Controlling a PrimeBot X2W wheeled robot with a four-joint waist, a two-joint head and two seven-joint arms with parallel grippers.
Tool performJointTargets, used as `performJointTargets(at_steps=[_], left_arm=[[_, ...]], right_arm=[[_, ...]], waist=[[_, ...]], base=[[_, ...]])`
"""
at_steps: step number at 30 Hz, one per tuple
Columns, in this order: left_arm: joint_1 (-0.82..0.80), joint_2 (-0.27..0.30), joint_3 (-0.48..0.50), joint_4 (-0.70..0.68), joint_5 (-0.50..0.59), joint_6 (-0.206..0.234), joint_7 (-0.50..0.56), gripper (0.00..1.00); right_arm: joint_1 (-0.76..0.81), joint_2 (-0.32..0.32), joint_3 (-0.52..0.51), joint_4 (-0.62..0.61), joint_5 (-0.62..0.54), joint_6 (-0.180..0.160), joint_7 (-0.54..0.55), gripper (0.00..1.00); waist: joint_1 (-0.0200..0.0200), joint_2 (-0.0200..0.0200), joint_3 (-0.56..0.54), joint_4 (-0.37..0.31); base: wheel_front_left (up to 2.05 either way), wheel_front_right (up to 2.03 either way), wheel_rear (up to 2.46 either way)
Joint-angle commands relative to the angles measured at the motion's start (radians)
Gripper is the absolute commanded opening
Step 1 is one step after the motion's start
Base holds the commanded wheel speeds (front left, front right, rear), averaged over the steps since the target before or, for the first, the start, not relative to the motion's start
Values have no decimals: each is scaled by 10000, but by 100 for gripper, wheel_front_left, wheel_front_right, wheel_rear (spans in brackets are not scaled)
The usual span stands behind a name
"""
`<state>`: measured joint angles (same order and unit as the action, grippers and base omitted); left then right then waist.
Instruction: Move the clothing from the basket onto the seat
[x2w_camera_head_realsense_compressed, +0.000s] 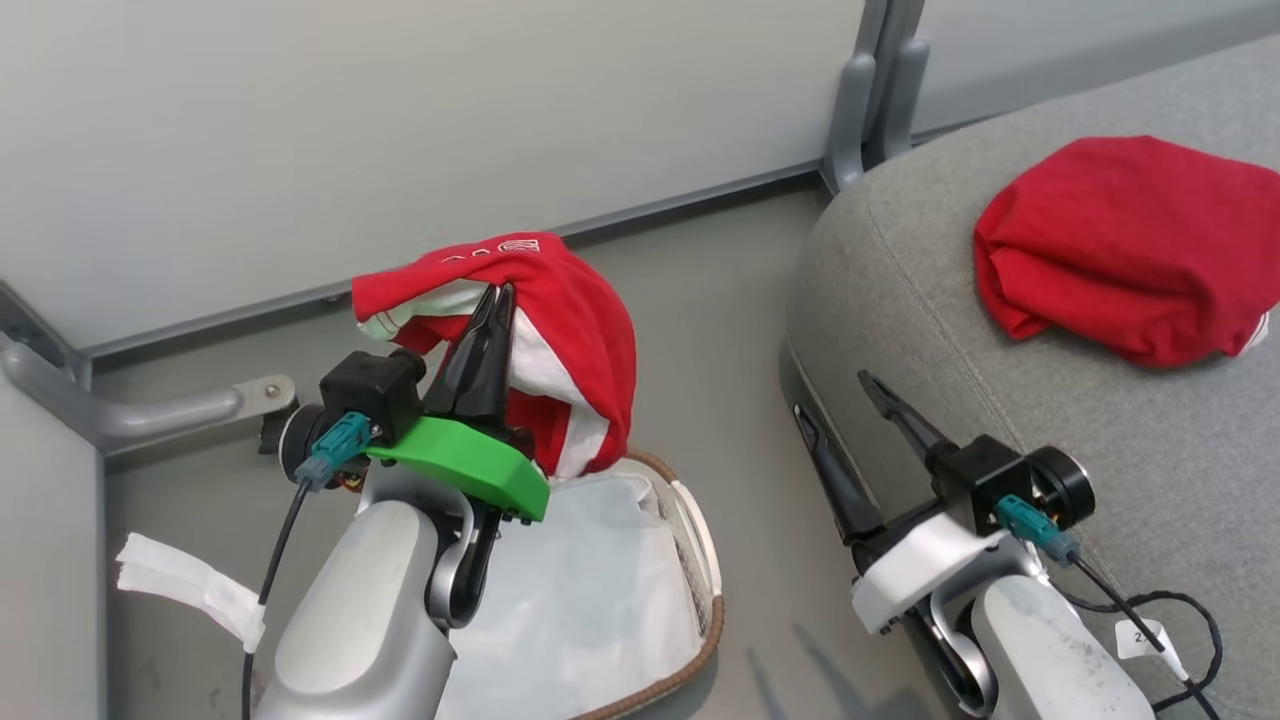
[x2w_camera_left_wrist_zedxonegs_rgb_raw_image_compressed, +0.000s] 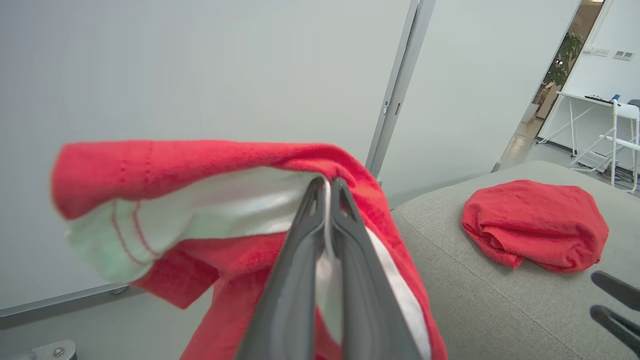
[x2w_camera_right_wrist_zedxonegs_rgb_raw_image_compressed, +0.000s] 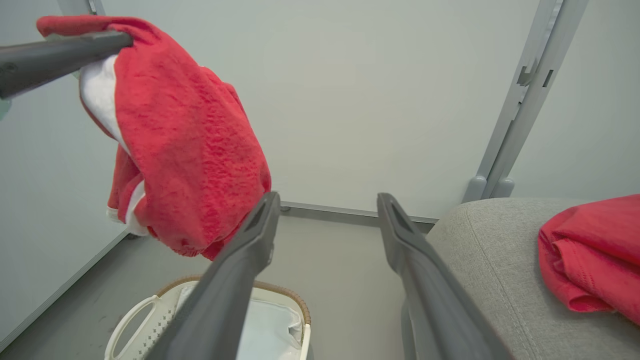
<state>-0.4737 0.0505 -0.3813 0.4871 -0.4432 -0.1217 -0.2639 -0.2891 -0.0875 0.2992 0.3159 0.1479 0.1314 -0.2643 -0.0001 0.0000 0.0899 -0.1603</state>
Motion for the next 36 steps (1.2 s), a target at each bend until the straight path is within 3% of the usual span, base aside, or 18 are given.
performJointTargets(at_steps=[1,7,18,36], left_arm=[[207,10,-16,-146,-31,81,-6,0],[381,12,-249,-535,-81,210,-5,0],[228,14,-826,-695,-308,304,-7,0],[-449,15,-2569,-1200,-1078,454,-7,0]], right_arm=[[213,-62,28,48,43,-14,-1,100],[520,-34,546,119,135,-14,-1,100],[-161,186,2890,354,724,-14,-1,100],[-1679,333,3055,2122,1063,-14,-1,100]], waist=[[1,0,-386,218],[1,0,-639,332],[1,0,-629,650],[1,0,-173,1827]], base=[[0,0,0],[0,0,0],[0,0,0],[0,0,0]])
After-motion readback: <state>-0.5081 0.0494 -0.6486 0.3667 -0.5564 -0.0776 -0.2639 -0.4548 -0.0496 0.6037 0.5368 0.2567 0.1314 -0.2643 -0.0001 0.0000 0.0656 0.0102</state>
